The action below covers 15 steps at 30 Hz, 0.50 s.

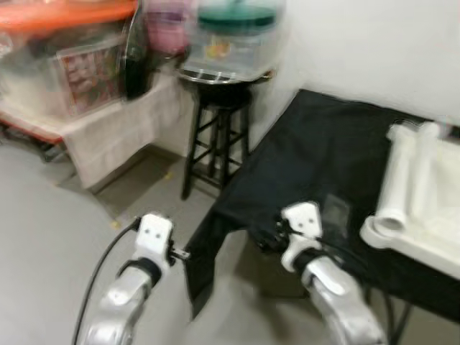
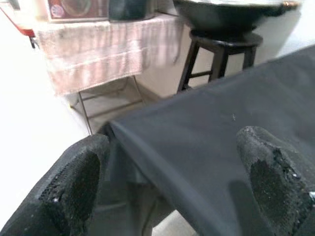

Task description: Building children table

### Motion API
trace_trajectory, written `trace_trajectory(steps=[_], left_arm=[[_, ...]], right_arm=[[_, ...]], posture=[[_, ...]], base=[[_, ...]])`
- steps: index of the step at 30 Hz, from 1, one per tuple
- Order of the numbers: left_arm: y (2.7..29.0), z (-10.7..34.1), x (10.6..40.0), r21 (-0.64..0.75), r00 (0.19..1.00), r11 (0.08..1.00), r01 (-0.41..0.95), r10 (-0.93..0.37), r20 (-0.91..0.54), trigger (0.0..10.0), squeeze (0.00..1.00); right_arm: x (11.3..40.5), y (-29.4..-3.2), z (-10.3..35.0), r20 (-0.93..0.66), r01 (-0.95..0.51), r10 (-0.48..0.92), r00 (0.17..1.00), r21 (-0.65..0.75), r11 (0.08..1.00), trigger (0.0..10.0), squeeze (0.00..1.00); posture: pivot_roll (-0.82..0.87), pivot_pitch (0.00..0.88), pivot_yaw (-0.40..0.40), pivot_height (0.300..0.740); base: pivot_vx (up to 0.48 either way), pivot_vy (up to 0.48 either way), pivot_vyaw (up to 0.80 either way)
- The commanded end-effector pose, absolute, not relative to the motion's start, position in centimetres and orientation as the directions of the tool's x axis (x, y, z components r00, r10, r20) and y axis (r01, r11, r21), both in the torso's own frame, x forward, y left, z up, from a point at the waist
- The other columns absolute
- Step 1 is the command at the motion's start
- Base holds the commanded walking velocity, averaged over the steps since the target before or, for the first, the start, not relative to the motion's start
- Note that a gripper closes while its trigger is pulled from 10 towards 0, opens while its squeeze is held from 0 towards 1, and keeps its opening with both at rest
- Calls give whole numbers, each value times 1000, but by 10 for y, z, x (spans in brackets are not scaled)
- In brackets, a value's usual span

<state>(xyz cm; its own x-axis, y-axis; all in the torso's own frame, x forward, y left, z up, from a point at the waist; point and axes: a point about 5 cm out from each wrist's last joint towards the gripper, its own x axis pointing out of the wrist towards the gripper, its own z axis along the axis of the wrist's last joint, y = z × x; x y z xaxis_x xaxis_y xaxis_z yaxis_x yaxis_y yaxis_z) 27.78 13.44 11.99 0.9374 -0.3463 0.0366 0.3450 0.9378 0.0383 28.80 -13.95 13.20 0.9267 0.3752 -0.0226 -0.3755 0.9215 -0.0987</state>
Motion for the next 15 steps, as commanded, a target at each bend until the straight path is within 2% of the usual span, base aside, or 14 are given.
trace_trajectory(steps=[1, 15], left_arm=[[130, 118, 277, 33, 931, 931, 363, -364, 31, 10000, 0], [132, 116, 276, 35, 927, 927, 374, -375, 25, 10000, 0]], right_arm=[[287, -146, 129, -36, -358, 356, 934, -104, 928, 10000, 0], [286, -143, 128, -25, -362, 361, 932, -94, 927, 10000, 0]], posture=[[-110, 81, -8, 740], [-108, 80, 13, 740]], base=[[0, 0, -800], [0, 0, -800]])
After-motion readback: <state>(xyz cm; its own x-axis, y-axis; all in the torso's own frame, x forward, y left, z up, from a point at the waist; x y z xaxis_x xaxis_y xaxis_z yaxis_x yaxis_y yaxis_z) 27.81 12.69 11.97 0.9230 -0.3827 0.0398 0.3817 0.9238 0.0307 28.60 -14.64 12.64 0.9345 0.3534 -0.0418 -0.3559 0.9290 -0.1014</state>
